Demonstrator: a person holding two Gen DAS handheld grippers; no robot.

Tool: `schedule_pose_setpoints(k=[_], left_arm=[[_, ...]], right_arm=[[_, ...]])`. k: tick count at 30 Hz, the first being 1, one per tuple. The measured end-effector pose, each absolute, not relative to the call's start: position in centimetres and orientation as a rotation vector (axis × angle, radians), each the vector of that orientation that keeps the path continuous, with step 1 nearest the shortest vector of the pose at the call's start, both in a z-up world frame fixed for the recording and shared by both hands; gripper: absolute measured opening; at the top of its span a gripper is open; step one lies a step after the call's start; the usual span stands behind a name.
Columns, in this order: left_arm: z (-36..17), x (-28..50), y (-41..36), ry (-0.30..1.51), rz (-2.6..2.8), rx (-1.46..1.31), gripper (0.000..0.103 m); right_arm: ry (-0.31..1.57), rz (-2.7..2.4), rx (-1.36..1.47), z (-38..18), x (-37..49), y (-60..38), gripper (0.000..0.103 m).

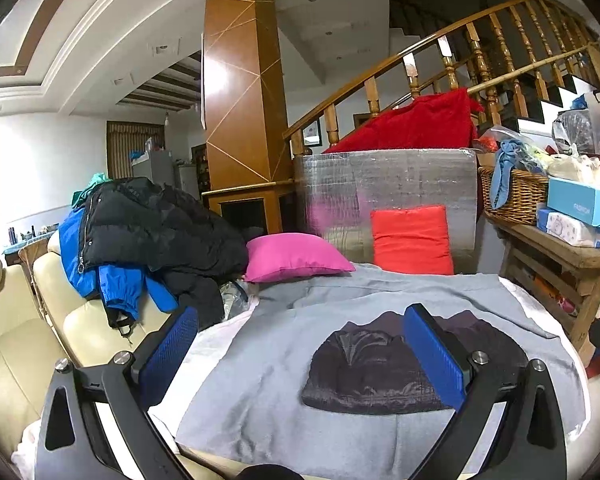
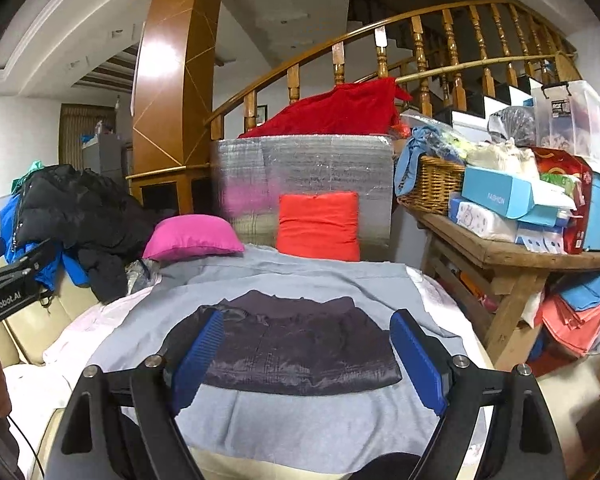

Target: Fold large clothes

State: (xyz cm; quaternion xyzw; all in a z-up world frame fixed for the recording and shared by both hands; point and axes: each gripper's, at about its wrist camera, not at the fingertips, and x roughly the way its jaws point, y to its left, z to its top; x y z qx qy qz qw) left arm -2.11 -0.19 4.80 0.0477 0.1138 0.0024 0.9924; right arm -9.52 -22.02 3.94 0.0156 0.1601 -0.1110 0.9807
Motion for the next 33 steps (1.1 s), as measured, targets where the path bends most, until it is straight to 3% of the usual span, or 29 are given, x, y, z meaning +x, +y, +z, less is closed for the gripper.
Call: schedule_pose_setpoints(k=[33], left_arm=[[6.5, -5.1, 2.0, 0.166, 0.029, 0.082, 0.103]], right_arm=[[0.281, -0.205, -0.009, 5.5, -10.7, -19.4, 0.088]])
